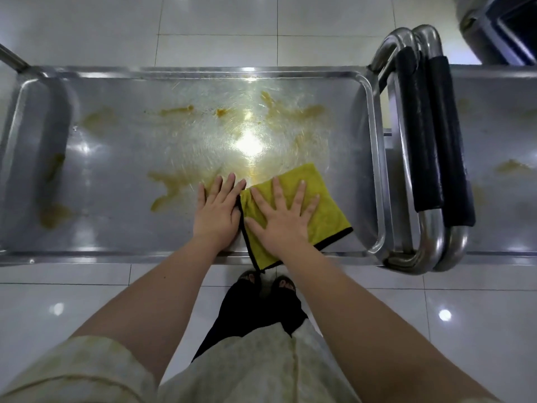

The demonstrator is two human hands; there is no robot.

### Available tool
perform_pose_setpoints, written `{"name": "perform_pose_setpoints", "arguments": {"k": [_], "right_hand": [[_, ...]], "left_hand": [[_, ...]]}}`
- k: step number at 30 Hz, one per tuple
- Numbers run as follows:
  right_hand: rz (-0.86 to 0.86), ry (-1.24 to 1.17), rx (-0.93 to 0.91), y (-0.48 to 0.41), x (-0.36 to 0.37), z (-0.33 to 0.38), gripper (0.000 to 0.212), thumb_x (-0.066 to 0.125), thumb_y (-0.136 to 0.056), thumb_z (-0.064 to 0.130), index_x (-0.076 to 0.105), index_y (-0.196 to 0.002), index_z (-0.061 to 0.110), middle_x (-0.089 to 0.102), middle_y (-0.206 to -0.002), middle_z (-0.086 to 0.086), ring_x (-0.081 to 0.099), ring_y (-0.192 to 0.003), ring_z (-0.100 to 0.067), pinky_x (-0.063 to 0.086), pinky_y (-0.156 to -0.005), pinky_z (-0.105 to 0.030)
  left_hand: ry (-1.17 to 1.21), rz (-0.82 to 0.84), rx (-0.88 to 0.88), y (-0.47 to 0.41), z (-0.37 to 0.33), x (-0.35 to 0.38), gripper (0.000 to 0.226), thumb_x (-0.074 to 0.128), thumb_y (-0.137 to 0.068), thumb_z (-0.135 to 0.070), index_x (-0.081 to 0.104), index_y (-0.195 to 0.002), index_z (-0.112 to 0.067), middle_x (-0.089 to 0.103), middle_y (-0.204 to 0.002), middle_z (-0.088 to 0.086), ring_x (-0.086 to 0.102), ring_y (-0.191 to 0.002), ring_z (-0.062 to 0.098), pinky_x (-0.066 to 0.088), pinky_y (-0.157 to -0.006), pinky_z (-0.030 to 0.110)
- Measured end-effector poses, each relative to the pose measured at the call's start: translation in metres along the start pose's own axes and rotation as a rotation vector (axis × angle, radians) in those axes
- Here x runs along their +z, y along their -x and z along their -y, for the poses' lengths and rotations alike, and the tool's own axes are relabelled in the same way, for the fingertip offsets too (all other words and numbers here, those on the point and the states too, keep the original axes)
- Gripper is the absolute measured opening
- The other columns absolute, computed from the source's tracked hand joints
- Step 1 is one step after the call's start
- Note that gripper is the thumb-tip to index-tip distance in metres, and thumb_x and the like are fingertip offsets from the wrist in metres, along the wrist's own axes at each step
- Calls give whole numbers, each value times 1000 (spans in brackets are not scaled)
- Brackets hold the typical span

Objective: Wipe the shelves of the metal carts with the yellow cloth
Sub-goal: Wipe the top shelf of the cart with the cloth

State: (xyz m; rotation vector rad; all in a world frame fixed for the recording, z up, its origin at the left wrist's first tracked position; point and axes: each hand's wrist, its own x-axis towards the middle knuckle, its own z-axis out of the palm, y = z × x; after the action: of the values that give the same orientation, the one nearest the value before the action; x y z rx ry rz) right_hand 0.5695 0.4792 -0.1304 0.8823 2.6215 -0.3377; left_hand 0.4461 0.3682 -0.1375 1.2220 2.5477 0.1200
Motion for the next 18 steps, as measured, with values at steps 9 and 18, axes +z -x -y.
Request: {"name": "perform_pose_setpoints", "arguments": {"k": [9, 18], "right_hand": [[-22, 6, 88, -13, -13, -71, 81, -5, -68, 94, -28, -137, 58, -31, -156, 4, -33, -136, -48, -21, -100, -73], [13, -19, 255, 8, -14, -91, 79, -8, -70, 89, -33, -136, 54, -31, -156, 3, -28, -137, -51, -11, -103, -74]], "left_hand": [[-87, -10, -44, 0, 17, 6, 56, 13, -100, -52, -4, -152, -40, -9, -162, -1, -13, -148, 22, -18, -115, 48], [-111, -7, -52, 0, 16, 2, 54, 6, -99, -49, -3, -151, -42, -5, -163, -4, -7, -149, 22, -16, -115, 49]]}}
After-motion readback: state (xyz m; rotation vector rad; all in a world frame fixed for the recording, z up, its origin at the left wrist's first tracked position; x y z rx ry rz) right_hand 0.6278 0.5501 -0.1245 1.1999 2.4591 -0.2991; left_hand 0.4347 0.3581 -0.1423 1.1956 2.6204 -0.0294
